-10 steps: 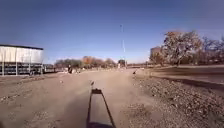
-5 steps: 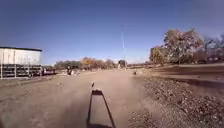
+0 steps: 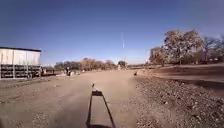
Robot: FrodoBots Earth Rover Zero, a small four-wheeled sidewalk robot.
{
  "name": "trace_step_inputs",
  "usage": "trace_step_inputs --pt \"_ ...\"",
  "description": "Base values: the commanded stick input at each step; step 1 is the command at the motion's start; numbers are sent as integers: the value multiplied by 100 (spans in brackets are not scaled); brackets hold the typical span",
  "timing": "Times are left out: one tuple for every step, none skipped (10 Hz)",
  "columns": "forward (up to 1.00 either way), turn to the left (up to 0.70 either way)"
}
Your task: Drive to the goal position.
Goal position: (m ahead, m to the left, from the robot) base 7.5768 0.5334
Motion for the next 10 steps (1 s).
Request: trace_step_inputs --pt "50 0" --pt "50 0" --pt "50 0" --pt "50 0" --pt "50 0" --pt "50 0" --pt "50 0" --pt "50 0" --pt "50 0" --pt "50 0"
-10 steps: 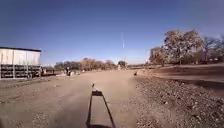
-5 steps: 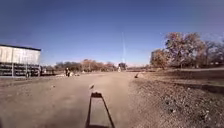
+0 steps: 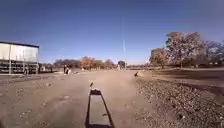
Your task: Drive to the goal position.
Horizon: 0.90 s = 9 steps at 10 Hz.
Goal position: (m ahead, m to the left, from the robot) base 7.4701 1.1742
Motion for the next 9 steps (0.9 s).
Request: trace_step_inputs --pt "50 0" --pt "50 0" --pt "50 0" --pt "50 0" --pt "50 0" --pt "50 0" --pt "50 0" --pt "50 0" --pt "50 0"
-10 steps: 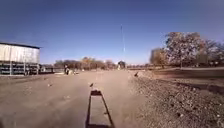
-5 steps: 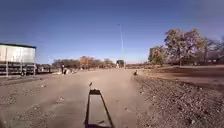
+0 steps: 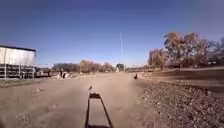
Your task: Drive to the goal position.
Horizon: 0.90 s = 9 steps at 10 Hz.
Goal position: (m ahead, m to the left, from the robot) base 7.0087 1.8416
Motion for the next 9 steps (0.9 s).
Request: trace_step_inputs --pt "50 0" --pt "50 0" --pt "50 0" --pt "50 0" --pt "35 0" --pt "10 0" --pt "0 0" --pt "0 0" --pt "16 0"
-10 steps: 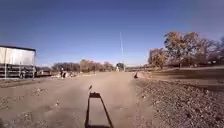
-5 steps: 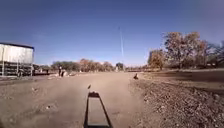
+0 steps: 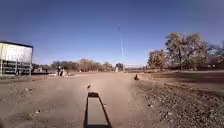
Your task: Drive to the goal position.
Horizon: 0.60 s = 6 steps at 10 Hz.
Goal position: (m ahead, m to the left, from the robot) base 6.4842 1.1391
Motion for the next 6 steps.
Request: trace_step_inputs --pt "38 0" --pt "50 0" --pt "50 0" --pt "50 0" --pt "50 0" --pt "50 0"
